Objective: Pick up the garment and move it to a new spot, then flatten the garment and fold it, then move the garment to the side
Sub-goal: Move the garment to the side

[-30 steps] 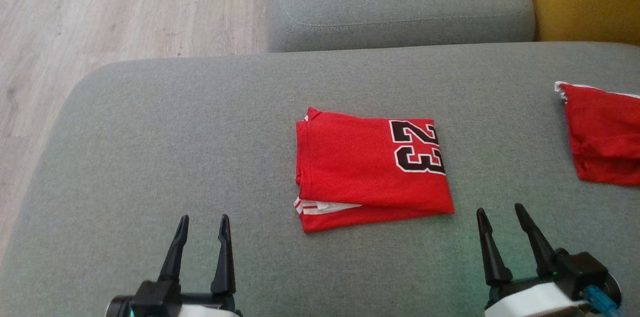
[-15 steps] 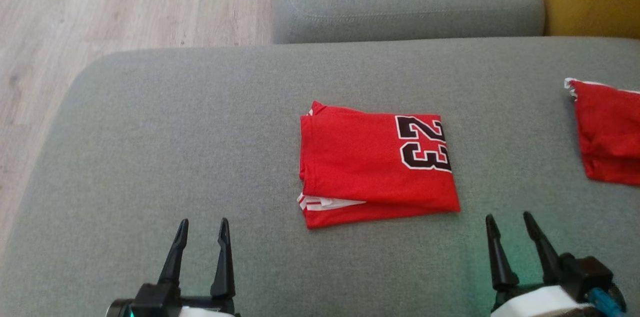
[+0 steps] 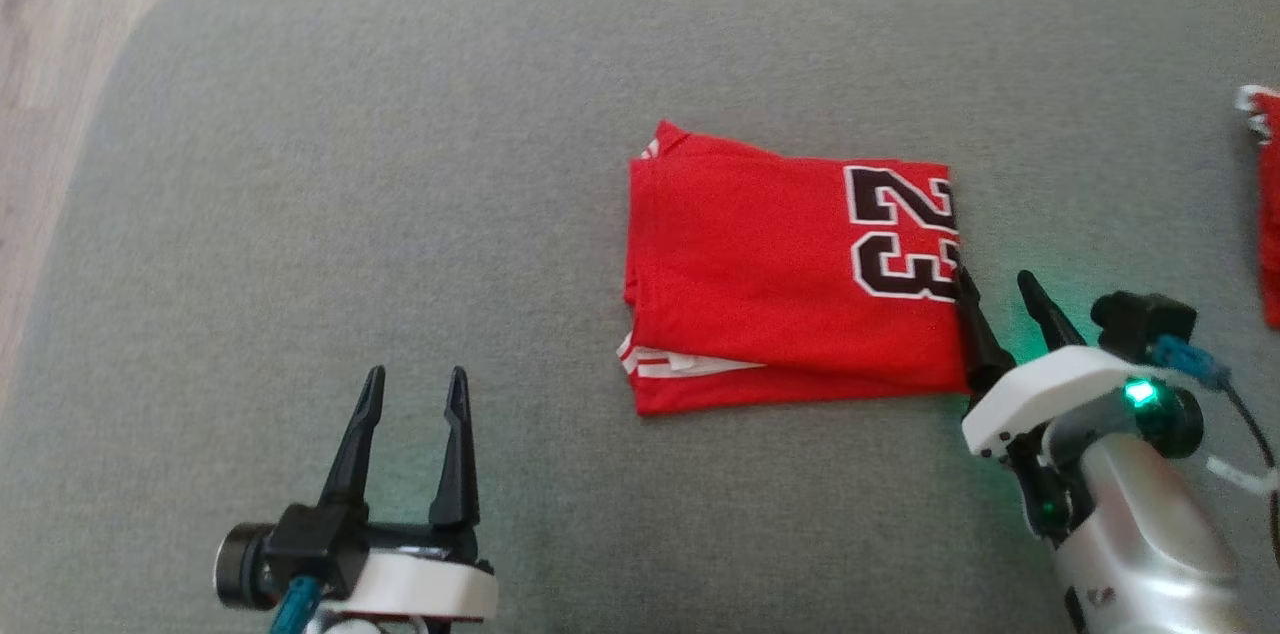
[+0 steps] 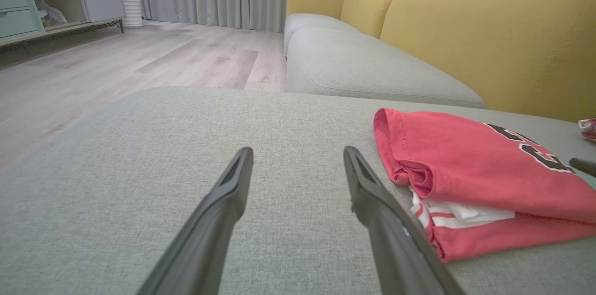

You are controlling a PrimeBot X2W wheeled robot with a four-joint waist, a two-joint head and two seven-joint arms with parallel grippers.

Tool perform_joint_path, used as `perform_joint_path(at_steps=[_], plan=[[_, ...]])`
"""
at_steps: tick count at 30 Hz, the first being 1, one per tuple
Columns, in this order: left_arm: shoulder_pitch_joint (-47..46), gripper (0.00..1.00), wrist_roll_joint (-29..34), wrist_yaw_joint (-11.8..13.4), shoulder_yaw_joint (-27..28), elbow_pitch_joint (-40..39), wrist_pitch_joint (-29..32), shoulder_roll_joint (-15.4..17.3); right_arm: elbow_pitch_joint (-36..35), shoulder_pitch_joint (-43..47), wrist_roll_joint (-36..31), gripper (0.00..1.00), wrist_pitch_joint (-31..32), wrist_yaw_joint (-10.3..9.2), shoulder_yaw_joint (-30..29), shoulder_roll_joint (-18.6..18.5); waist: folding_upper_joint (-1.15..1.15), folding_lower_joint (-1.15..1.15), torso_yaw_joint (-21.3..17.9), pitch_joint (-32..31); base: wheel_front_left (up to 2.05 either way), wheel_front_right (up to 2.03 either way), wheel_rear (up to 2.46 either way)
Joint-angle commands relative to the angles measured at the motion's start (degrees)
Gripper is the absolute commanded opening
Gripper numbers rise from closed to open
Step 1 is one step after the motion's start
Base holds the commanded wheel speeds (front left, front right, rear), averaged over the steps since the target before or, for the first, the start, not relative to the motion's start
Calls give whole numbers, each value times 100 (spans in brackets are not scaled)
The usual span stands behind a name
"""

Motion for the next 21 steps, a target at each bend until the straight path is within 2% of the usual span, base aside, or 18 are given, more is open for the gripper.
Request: perform_joint_path(at_steps=[1,2,3,4,7,11,16,21], plan=[[-217,100,0,-3,94,-167,-37,-10,67,-171,68,100,55,-4,216,-38,0,-3,130,118,0,0,0],[-240,100,-13,3,79,-158,-37,-10,211,-259,130,65,114,-4,282,-26,0,-3,157,136,0,0,0],[-256,100,-25,14,71,-151,-37,-10,330,-331,198,20,163,-4,364,-14,0,-3,173,147,0,0,0],[-268,100,-34,22,68,-146,-37,-10,412,-393,281,0,184,-4,447,-5,0,-3,184,157,0,0,0],[-289,100,-55,58,89,-159,-37,-10,470,-569,498,0,12,-4,669,-63,0,-3,158,200,0,0,0],[-311,100,-47,54,131,-191,-37,-10,461,-892,609,0,-234,-4,913,-338,0,-3,-7,300,0,0,0],[-390,100,10,14,163,-242,-37,-10,512,-1386,597,0,-327,-4,1033,-905,0,-3,-257,486,0,0,0],[-525,100,95,-46,205,-273,-37,-10,502,-1731,520,0,-328,-4,937,-1643,0,-3,-474,728,0,0,0]])
